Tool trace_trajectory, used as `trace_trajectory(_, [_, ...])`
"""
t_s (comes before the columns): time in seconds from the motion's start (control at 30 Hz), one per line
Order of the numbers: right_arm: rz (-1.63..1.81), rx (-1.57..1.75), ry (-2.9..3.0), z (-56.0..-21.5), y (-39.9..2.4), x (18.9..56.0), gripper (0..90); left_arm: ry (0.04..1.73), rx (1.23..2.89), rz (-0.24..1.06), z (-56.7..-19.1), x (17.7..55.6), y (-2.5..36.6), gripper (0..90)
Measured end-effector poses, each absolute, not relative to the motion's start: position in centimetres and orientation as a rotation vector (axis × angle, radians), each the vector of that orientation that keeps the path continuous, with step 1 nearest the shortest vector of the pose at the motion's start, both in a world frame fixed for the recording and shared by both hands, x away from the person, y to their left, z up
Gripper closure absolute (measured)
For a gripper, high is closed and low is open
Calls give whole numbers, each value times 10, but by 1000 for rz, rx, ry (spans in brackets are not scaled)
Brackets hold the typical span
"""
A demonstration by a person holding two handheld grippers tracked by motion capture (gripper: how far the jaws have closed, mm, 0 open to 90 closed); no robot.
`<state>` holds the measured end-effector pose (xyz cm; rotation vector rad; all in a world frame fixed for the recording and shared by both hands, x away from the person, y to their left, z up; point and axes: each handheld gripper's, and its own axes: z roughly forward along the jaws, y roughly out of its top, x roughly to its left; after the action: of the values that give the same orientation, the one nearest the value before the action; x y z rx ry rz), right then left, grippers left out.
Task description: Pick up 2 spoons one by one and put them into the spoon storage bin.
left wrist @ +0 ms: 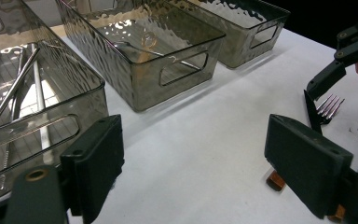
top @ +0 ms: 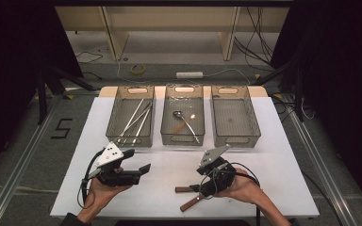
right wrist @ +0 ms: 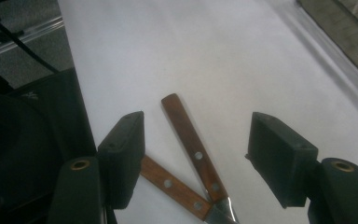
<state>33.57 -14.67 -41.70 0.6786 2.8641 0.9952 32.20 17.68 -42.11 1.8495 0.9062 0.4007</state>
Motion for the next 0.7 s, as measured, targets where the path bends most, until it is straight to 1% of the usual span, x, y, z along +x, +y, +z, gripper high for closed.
trace_trajectory(0.23, [949, 623, 2894, -423, -146, 332, 347, 905, 1850, 398, -421, 322, 176, 191])
trace_trajectory(0.5, [887, 575, 2909, -429, -145, 328, 347, 905, 1854, 399, -421, 323, 176, 191])
trace_trajectory(0.57, [874, 574, 2920, -431, -144, 328, 360, 906, 1853, 399, -421, 324, 175, 191])
trace_trajectory(0.7, [864, 543, 2947, -434, -142, 323, 431, 908, 1854, 399, -421, 324, 175, 191])
